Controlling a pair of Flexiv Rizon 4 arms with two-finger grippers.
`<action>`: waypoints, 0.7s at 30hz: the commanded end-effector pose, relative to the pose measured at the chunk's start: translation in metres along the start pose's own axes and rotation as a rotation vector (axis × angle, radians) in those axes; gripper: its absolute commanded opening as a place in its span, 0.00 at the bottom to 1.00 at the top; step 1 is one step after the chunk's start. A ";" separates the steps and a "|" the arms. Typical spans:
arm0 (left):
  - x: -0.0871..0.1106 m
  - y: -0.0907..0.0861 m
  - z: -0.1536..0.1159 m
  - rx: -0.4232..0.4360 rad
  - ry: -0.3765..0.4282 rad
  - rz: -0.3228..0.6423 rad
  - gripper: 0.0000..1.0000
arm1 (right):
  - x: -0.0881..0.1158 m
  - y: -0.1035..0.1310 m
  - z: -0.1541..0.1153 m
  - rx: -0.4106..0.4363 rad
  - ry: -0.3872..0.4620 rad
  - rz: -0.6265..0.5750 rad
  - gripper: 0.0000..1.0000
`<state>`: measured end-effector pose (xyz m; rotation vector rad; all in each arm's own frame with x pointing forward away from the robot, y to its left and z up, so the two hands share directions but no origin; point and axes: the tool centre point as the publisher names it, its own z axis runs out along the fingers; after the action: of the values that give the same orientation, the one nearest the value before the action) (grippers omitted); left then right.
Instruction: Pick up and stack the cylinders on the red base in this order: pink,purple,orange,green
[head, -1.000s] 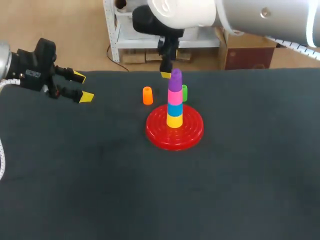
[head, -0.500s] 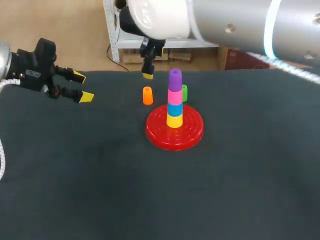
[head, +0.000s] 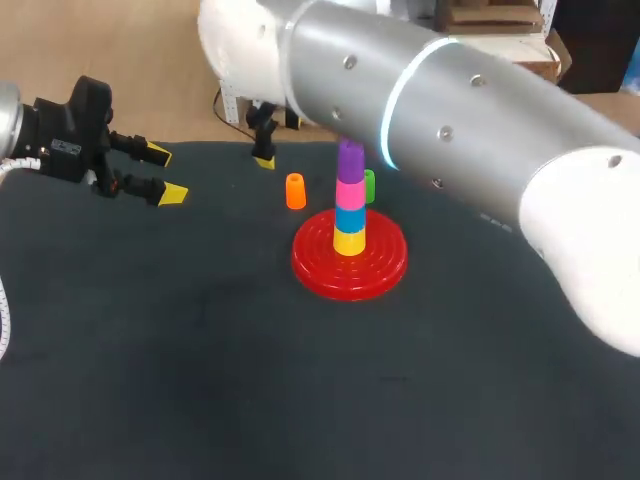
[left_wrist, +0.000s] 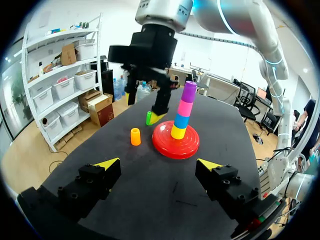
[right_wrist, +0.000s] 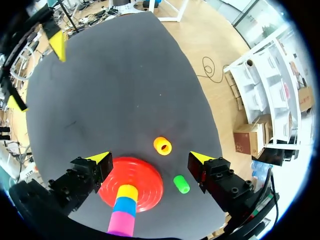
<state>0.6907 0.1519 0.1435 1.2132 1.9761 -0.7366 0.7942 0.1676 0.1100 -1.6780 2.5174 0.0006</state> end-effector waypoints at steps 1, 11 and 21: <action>0.001 0.000 0.000 0.000 -0.003 0.002 1.00 | -0.025 -0.013 0.010 -0.119 0.186 0.023 1.00; 0.001 0.000 0.000 0.000 -0.003 0.002 1.00 | -0.023 -0.011 0.033 -0.127 0.248 0.065 1.00; 0.001 0.000 0.000 0.000 -0.003 0.002 1.00 | -0.012 -0.019 0.050 -0.145 0.328 0.097 1.00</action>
<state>0.6907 0.1519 0.1435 1.2132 1.9761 -0.7366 0.8068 0.1685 0.0633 -1.5355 2.5659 0.0293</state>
